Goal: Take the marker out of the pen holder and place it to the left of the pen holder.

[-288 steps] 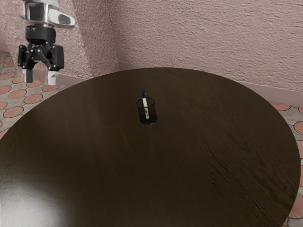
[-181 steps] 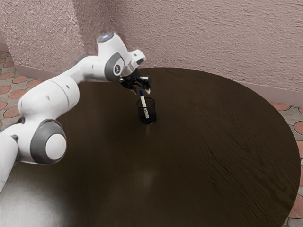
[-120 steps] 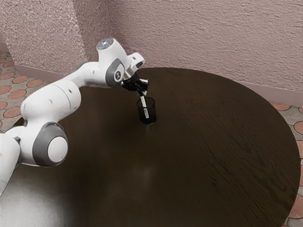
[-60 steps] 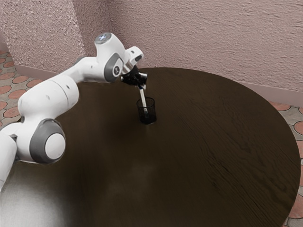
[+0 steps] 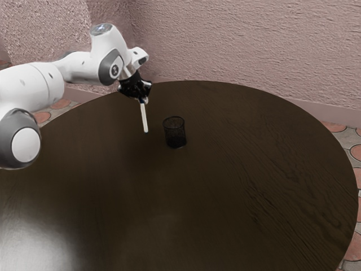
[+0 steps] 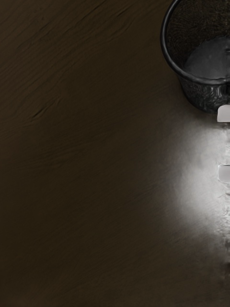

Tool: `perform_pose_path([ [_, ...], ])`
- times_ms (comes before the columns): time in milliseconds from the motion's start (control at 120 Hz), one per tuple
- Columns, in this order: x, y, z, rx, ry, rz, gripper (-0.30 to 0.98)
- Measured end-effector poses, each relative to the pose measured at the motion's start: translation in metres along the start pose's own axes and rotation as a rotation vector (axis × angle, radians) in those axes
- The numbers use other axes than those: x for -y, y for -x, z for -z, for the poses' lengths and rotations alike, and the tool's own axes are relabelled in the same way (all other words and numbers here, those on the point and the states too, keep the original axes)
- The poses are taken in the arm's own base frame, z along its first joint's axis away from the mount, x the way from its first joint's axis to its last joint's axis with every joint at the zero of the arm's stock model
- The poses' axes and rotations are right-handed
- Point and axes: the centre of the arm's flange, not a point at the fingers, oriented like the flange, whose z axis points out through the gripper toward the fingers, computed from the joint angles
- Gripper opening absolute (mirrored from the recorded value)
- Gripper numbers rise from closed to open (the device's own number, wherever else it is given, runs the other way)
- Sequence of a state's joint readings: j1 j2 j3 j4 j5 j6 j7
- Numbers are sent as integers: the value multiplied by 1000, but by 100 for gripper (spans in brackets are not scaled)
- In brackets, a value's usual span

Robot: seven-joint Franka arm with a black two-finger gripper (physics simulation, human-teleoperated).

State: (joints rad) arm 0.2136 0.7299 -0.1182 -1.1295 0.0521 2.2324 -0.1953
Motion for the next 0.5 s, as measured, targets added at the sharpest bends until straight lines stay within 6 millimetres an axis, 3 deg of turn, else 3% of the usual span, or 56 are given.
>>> perform_pose_path([
  [300, 33, 38, -57, 149, 12, 106, -9],
  [408, 51, 47, -67, 234, 99, 214, -9],
  [500, 55, 56, -85, 303, 195, 273, -9],
])
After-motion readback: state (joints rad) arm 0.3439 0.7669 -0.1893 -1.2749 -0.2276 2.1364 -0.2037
